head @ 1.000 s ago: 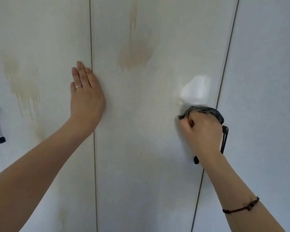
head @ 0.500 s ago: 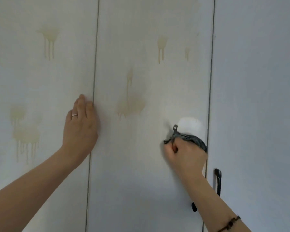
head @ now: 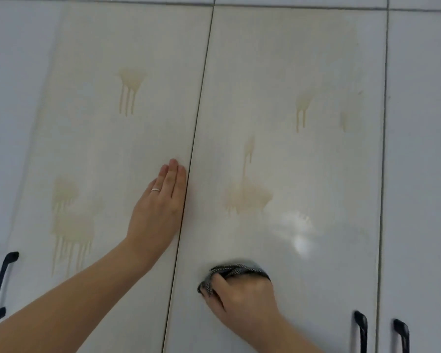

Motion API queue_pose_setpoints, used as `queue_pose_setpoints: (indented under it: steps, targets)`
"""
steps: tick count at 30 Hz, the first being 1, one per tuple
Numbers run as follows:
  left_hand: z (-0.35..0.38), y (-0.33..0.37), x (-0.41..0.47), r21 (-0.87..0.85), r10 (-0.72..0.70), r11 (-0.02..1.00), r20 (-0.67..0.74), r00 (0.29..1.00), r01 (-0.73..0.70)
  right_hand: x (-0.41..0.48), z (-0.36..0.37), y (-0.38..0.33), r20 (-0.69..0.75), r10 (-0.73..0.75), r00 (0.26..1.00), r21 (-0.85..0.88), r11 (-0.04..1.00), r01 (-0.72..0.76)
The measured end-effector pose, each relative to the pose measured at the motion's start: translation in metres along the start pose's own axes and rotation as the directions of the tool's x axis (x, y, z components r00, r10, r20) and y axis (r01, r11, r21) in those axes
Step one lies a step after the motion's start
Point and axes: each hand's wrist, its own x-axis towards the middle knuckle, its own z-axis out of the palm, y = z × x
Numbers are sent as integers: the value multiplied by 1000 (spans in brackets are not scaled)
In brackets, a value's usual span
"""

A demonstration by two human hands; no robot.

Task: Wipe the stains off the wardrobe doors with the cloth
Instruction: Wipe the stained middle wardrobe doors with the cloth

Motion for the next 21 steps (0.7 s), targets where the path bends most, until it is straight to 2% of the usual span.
queue_pose_setpoints:
  steps: [2, 4, 5, 6, 8, 10, 12, 14, 16, 17, 19, 21]
  targets:
    - [-2, -9, -3, -11, 14, 1000, 3, 1000, -13, 14, 8, -4, 12, -198, 980, -6, 980, 198]
    - [0, -13, -8, -31, 26, 999, -22, 999, -27, 61, 8, 12, -32, -219, 975, -54, 975, 217]
    - [2, -16, -11, -46, 23, 999, -35, 999, -25, 94, 8, 20, -90, -140, 986, -94, 987, 131]
    - [3, -16, -10, -55, 26, 998, -54, 998, -29, 127, 4, 29, -153, -2, 988, -116, 993, -16]
    - [3, -15, -11, -76, 9, 997, -82, 997, -15, 173, -3, 36, -231, 256, 938, -94, 954, -284]
    - [4, -13, -14, -104, -15, 995, -86, 996, 6, 174, 5, 23, -231, 360, 904, -49, 924, -380]
    - [6, -15, -14, -106, -22, 994, -76, 997, 14, 139, 20, -3, -189, 270, 944, -24, 960, -279]
    - [8, -19, -12, -110, -18, 994, -86, 996, 8, 82, 33, -40, -63, 13, 998, -14, 1000, -14]
    - [8, -20, -14, -115, -10, 993, -82, 997, 1, 34, 37, -61, 91, -265, 960, 17, 964, 265]
    - [8, -19, -15, -115, -8, 993, -71, 997, -1, 28, 38, -60, 114, -358, 927, 11, 933, 359]
    - [8, -18, -15, -143, -14, 990, -54, 998, 7, 64, 35, -39, 54, -391, 919, -37, 919, 393]
    - [5, -21, -11, -179, -18, 984, -31, 999, 13, 129, 28, -15, -90, -217, 972, -119, 971, 206]
